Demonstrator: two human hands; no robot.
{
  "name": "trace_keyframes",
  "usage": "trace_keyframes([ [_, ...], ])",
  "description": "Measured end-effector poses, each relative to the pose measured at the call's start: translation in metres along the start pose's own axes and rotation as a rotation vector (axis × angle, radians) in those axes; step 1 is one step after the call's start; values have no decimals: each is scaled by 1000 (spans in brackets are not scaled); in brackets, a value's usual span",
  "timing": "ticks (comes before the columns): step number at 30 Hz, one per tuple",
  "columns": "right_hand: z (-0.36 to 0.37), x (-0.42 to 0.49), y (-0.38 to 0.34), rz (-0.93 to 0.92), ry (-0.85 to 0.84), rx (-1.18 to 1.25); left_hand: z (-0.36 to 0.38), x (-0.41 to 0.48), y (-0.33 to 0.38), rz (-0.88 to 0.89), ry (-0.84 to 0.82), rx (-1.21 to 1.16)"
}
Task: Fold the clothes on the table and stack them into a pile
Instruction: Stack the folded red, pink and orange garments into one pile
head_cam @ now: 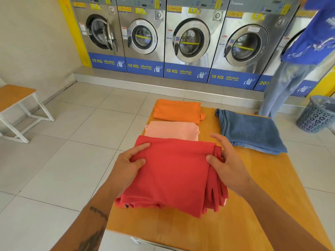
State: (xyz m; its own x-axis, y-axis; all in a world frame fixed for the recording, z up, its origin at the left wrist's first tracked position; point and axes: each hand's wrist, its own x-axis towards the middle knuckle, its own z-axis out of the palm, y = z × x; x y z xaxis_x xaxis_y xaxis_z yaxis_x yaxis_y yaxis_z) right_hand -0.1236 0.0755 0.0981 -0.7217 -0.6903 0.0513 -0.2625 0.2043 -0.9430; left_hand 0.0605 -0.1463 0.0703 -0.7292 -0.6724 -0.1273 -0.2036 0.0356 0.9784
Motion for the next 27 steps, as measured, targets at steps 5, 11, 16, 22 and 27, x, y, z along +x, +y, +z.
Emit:
trace_keyframes([
  [5,-49,18,-2,-88,-76,-98,33,8,27,-72,-29,-36],
  [11,-84,55,20,-37,-35,-85,75,23,47,-63,17,-21],
  [16,-95,93,26,41,-12,-15,90,46,55,1,97,0],
  [22,-86,166,38,129,30,51,86,122,54,-22,77,13],
  [27,-65,260,51,205,67,17,69,234,47,-31,37,50],
])
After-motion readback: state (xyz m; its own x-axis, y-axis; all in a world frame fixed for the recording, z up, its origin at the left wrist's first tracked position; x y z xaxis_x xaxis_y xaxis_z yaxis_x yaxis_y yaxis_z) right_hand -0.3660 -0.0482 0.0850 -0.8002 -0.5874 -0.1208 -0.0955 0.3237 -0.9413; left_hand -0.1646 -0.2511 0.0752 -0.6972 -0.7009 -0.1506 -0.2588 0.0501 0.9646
